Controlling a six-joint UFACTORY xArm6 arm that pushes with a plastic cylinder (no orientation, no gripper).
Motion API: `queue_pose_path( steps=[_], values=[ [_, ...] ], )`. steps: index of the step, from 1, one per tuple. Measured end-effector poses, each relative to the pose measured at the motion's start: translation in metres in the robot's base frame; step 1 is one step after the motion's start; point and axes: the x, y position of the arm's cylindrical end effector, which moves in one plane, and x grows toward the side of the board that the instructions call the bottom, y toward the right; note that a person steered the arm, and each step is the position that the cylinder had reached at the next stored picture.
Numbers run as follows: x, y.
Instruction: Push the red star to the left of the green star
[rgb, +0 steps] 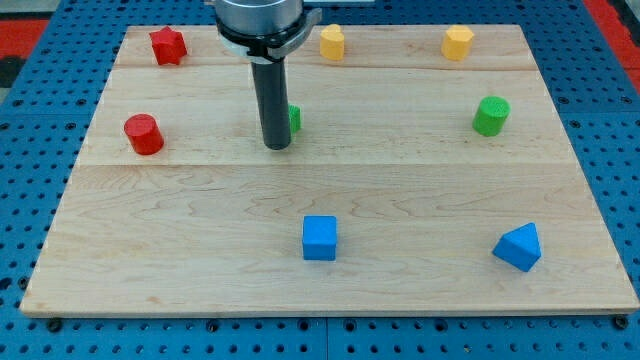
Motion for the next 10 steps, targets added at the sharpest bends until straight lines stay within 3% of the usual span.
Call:
queue_pose_path(
  steps=[1,2,3,5,6,8,10],
  values=[
    [0.039,-0.047],
    [-0.002,-0.107],
    [-0.066,-0.128],
    [-0.197,-0.101],
    [-0.225,-0.088],
    [-0.2,-0.251],
    [-0.188,-0.202]
  ],
)
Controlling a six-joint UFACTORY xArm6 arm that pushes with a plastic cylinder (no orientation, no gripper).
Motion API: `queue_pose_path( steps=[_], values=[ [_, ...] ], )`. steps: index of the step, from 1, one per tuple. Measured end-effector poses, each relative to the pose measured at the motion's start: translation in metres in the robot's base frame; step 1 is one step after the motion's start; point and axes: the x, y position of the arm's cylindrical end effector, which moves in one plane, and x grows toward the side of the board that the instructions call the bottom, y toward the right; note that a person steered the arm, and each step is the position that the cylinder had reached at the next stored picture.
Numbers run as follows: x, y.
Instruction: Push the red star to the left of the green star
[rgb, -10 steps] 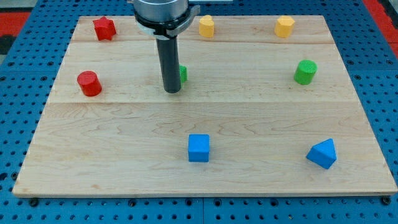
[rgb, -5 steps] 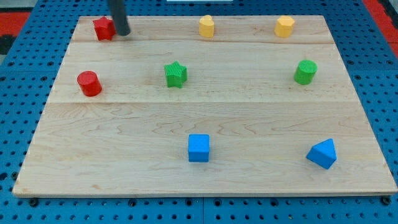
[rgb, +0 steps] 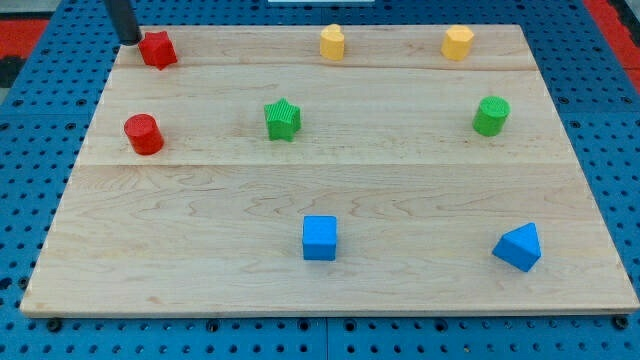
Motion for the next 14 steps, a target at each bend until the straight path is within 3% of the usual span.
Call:
queue_pose_path(
  steps=[2,3,4,6,9,10,11,13,14],
  values=[
    [0.046,0.059],
    [0.041,0.046],
    [0.01,0.028],
    [0.011,0.104],
    [0.079,0.015],
    [0.075,0.008],
    [0.043,-0.006],
    [0.023,0.069],
    [0.052,0.075]
  ],
)
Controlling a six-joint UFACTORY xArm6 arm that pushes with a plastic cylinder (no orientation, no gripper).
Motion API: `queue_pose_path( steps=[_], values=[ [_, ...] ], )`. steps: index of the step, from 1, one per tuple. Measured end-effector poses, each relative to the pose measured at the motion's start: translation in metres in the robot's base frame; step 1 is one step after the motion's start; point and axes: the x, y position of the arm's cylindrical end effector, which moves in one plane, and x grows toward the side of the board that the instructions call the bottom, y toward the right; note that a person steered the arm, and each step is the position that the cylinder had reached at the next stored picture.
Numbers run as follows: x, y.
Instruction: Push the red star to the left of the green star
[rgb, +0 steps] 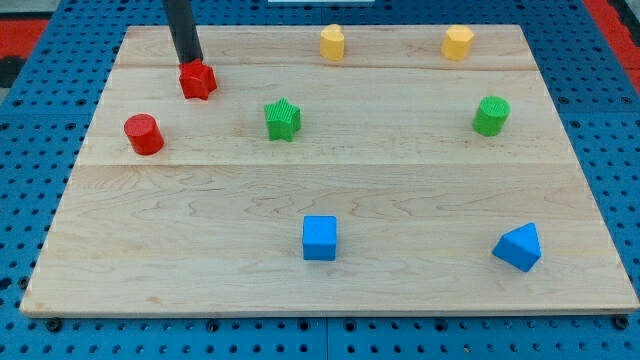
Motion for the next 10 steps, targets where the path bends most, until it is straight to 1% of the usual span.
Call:
queue_pose_path(
  steps=[1,3,4,5,6,7,8,9,10],
  values=[
    [0.034,-0.008],
    [0.088,0.0],
    [0.107,-0.009],
    [0.096,-0.086],
    [0.052,-0.091],
    [0.011,-0.049],
    [0.0,0.017],
    [0.004,0.044],
    [0.028,0.009]
  ],
)
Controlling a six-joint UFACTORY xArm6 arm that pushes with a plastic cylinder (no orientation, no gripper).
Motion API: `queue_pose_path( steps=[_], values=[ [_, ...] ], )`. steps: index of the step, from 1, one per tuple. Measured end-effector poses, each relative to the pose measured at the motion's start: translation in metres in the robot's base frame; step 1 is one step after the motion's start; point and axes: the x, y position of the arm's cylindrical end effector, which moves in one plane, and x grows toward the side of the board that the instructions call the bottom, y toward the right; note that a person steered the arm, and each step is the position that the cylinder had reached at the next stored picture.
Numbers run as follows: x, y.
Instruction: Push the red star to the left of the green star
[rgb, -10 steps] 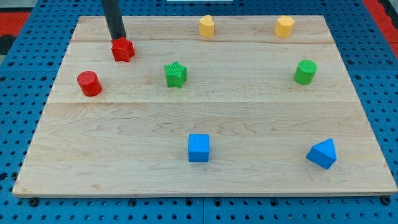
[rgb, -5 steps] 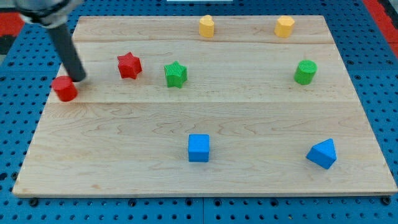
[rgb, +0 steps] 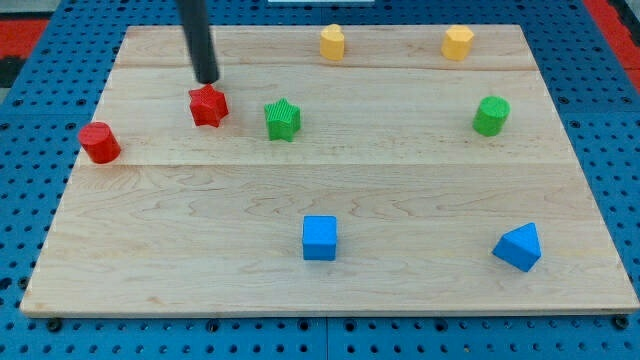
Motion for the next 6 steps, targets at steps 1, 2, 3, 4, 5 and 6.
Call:
queue_pose_path(
  steps=[1,2,3,4,5,6],
  values=[
    [0.017,-0.008],
    [0.033,-0.001],
    [0.052,-0.001],
    [0.065,-0.001],
    [0.078,-0.019],
    [0.132,-0.012]
  ],
)
